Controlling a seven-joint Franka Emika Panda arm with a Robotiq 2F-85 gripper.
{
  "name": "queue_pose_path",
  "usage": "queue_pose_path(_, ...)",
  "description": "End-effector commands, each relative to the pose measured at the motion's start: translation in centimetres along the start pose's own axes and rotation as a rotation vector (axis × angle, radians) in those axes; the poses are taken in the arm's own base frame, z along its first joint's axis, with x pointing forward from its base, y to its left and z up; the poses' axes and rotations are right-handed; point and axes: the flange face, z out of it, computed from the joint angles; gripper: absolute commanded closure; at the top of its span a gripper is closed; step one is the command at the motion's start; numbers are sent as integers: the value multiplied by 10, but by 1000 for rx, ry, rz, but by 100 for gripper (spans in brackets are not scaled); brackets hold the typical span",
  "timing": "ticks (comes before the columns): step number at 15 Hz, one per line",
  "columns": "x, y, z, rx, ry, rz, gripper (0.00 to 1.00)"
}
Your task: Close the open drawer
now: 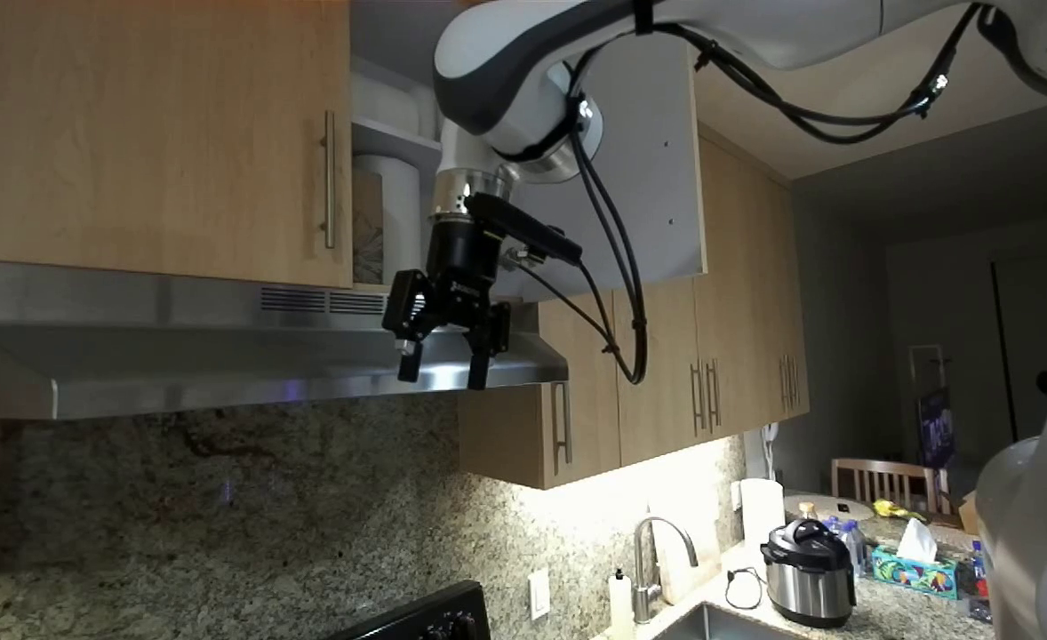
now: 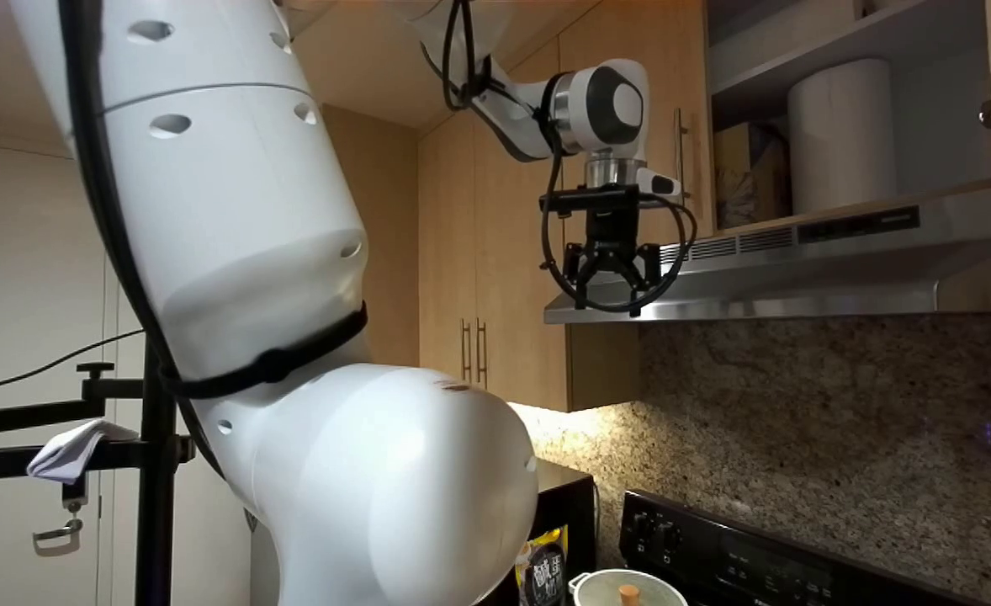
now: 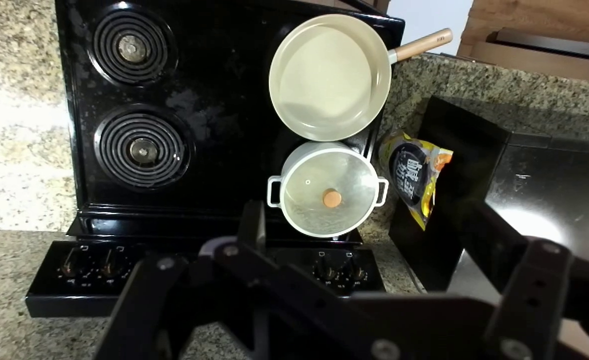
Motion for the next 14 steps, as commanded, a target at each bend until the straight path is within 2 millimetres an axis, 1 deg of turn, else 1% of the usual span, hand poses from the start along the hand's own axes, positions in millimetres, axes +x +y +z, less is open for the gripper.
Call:
queue_pose_path(1,-16,0,-21,-7,9,-36,0)
queue_pose_path(3,-24,1,-32,-22,10,-50,0)
queue_pose_path(7,-39,6,-61,-87,31,-76,0)
queue_pose_path(11,-52,13,-95,-187,103,-87,0)
queue_pose_path(14,-62,22,-123,-230,187,-60,0)
